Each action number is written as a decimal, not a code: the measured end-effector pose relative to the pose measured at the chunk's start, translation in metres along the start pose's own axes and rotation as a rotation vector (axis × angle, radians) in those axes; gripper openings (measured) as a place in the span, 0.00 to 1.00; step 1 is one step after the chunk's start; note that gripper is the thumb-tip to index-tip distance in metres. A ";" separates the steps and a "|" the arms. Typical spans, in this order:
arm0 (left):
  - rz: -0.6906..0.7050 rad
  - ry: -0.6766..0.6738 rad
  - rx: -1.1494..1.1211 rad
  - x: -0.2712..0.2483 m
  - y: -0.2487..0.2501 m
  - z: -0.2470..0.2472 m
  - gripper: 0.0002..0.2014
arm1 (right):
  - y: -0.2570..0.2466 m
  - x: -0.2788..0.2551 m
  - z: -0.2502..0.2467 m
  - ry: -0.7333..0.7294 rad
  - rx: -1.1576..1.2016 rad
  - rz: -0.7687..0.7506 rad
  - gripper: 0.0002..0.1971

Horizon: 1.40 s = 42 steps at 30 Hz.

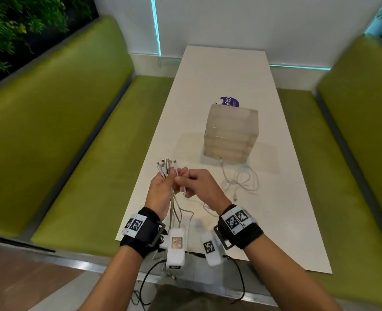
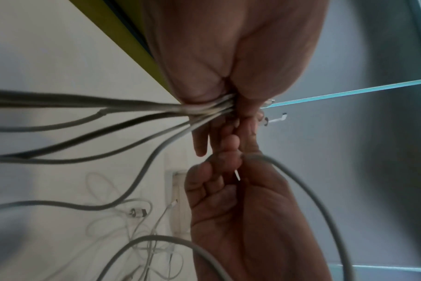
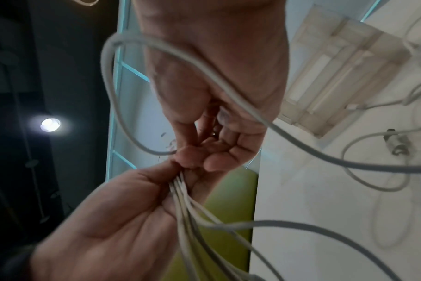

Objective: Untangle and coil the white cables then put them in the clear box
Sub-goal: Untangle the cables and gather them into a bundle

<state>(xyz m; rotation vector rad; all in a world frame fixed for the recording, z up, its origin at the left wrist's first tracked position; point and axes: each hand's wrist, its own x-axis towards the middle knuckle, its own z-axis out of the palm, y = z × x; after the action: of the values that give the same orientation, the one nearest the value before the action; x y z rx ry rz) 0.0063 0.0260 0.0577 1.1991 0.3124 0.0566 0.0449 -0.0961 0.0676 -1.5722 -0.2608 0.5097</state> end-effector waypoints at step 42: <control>0.043 -0.050 -0.071 -0.021 0.003 0.029 0.14 | -0.011 -0.043 -0.035 -0.079 -0.503 -0.130 0.16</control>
<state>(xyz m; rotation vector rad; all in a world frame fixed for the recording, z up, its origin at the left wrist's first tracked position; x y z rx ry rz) -0.0057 -0.0035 0.0747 1.1352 0.2385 0.0745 0.0259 -0.1463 0.0851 -2.0069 -0.5825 0.4235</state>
